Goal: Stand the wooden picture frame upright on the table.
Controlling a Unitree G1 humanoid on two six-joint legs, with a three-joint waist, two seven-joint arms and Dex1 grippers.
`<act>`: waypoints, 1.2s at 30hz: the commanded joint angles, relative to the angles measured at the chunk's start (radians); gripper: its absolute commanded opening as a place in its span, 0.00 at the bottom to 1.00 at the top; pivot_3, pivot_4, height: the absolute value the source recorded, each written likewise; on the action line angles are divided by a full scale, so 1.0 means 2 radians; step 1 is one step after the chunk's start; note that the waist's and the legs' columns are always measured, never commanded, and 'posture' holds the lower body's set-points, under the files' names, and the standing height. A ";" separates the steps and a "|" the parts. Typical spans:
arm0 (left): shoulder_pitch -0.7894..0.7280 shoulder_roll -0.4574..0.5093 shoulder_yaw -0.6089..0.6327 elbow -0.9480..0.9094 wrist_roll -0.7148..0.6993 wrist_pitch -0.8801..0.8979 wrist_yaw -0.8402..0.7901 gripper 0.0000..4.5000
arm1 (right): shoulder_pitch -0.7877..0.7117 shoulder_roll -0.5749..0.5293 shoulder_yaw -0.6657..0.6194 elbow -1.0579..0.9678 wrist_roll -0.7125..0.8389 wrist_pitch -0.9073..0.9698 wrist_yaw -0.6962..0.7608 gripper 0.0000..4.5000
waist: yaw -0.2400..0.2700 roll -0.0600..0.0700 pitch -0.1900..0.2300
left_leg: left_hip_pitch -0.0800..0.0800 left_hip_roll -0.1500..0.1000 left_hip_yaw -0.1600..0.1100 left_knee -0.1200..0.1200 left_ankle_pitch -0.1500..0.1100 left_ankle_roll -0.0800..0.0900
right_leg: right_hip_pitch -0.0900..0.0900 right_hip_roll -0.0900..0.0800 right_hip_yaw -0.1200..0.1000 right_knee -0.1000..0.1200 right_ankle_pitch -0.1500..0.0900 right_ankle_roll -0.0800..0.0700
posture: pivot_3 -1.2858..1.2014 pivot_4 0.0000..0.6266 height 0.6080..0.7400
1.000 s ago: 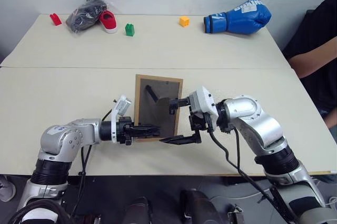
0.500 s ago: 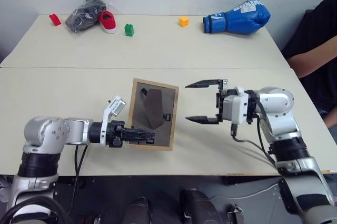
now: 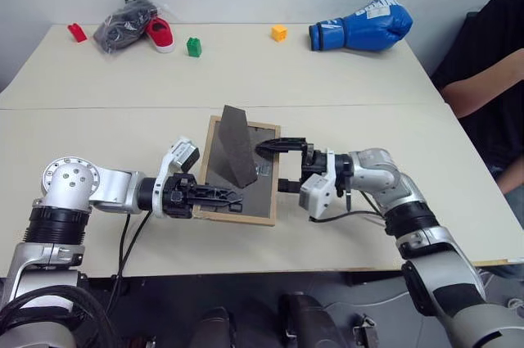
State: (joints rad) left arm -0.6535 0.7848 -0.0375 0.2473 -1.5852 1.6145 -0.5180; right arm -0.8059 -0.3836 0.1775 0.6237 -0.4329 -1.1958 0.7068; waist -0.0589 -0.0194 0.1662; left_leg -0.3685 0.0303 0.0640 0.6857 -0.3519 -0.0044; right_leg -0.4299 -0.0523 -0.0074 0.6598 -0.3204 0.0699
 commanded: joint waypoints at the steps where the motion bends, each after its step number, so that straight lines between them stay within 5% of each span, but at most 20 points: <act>1: -0.007 0.009 -0.015 0.000 -0.070 0.000 0.027 0.19 | -0.017 0.000 -0.004 0.008 -0.051 0.004 -0.082 1.00 | 0.000 0.000 0.000 | 0.000 0.000 0.000 0.000 0.000 0.000 | 0.000 0.000 0.000 0.000 0.000 0.000 | 0.52 0.24 1.00; 5: -0.004 0.014 -0.027 0.007 -0.120 -0.009 0.065 0.19 | -0.024 -0.018 0.001 0.011 -0.122 0.018 -0.172 0.86 | 0.001 0.000 0.000 | 0.000 0.000 0.000 0.000 0.000 0.000 | 0.000 0.000 0.000 0.000 0.000 0.000 | 0.52 0.24 1.00; 12: 0.005 0.024 -0.054 0.006 -0.193 -0.051 0.115 0.19 | -0.028 -0.029 0.029 0.011 -0.132 0.008 -0.235 0.39 | -0.001 0.000 0.000 | 0.000 0.000 0.000 0.000 0.000 0.000 | 0.000 0.000 0.000 0.000 0.000 0.000 | 0.52 0.24 1.00; 25: 0.036 0.006 0.012 -0.068 -0.191 -0.163 0.213 0.19 | -0.024 -0.040 0.043 -0.003 -0.128 0.012 -0.296 0.36 | -0.001 0.000 0.000 | 0.000 0.000 0.000 0.000 0.000 0.000 | 0.000 0.000 0.000 0.000 0.000 0.000 | 0.52 0.24 1.00; 30: 0.070 0.063 0.071 -0.130 -0.090 -0.152 0.123 0.55 | -0.024 -0.051 0.047 -0.003 -0.120 0.011 -0.303 0.32 | -0.009 0.000 0.000 | 0.000 0.000 0.000 0.000 0.001 -0.001 | 0.000 0.001 0.000 0.000 0.000 0.000 | 0.52 0.24 1.00; 32: 0.076 0.068 0.081 -0.116 -0.101 -0.153 0.120 0.67 | -0.023 -0.053 0.050 -0.005 -0.118 0.009 -0.305 0.30 | -0.011 0.000 0.000 | 0.000 0.000 0.000 -0.001 0.001 -0.001 | 0.000 0.001 0.000 0.000 0.000 0.000 | 0.52 0.24 1.00; 36: 0.103 0.096 0.116 -0.152 0.002 -0.188 0.027 0.67 | -0.019 -0.055 0.053 -0.006 -0.098 0.010 -0.299 0.29 | -0.012 0.000 0.000 | 0.000 0.000 0.000 -0.001 0.001 -0.001 | 0.000 0.002 0.000 0.000 0.000 -0.001 | 0.52 0.24 1.00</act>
State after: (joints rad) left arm -0.4655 0.9403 0.1397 0.0072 -1.6957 1.2954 -0.3538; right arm -0.8363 -0.4886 0.3052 0.6508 -0.7143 -1.1547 0.1228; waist -0.0839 -0.0190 0.1668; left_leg -0.3684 0.0310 0.0632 0.6844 -0.3500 -0.0070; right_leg -0.4297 -0.0489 -0.0070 0.6589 -0.3211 0.0687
